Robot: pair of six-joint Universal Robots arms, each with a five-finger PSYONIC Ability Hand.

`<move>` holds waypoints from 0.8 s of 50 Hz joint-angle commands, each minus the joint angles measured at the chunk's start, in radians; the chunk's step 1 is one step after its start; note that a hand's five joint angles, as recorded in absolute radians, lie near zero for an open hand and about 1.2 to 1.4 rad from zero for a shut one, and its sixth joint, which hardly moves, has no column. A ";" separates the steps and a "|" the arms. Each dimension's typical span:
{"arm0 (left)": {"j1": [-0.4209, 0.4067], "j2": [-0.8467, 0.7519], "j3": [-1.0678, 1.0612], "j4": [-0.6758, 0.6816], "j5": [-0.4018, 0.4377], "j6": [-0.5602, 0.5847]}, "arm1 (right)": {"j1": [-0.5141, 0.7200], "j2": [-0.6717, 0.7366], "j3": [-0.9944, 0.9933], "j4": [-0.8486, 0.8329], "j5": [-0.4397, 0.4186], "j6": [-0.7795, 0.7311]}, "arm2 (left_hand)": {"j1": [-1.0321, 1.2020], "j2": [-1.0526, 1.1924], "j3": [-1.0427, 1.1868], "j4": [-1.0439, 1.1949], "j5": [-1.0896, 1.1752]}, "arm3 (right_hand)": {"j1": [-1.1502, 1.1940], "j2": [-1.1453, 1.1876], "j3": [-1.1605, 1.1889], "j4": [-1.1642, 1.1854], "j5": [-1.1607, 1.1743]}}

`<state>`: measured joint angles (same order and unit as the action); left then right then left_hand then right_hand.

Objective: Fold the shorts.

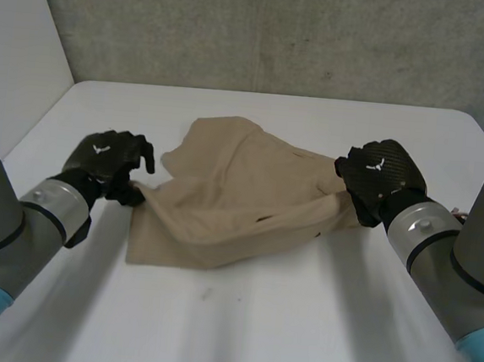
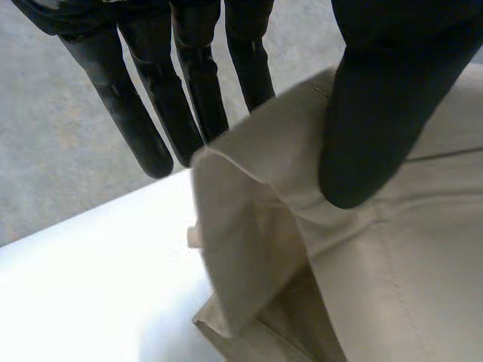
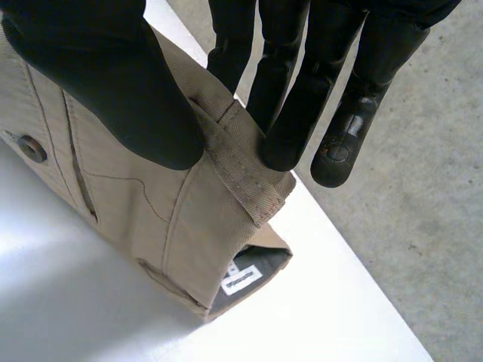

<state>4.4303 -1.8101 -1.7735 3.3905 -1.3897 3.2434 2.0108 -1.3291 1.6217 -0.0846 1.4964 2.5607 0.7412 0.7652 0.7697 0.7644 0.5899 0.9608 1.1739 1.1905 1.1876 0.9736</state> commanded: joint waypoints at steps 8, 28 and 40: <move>-0.003 0.082 -0.044 -0.042 0.005 0.125 | -0.027 0.016 0.079 -0.023 0.005 0.180 | -0.293 -0.317 -0.321 -0.316 -0.316 | 0.435 0.222 0.206 0.209 0.248; -0.023 0.411 -0.325 -0.197 -0.026 0.003 | -0.049 0.054 0.118 -0.067 0.044 0.200 | -0.179 -0.203 -0.207 -0.202 -0.202 | 0.435 0.222 0.206 0.209 0.248; -0.045 0.339 -0.368 -0.157 -0.055 -0.063 | -0.043 0.079 0.124 -0.076 0.044 0.200 | -0.187 -0.211 -0.216 -0.210 -0.210 | 0.435 0.222 0.206 0.209 0.248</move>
<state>4.3919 -1.4150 -2.1317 3.1966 -1.4422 3.1893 1.9651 -1.2680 1.7434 -0.1548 1.5418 2.7611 0.5612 0.5613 0.5625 0.5585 0.3816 0.9608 1.1739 1.1905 1.1876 0.9835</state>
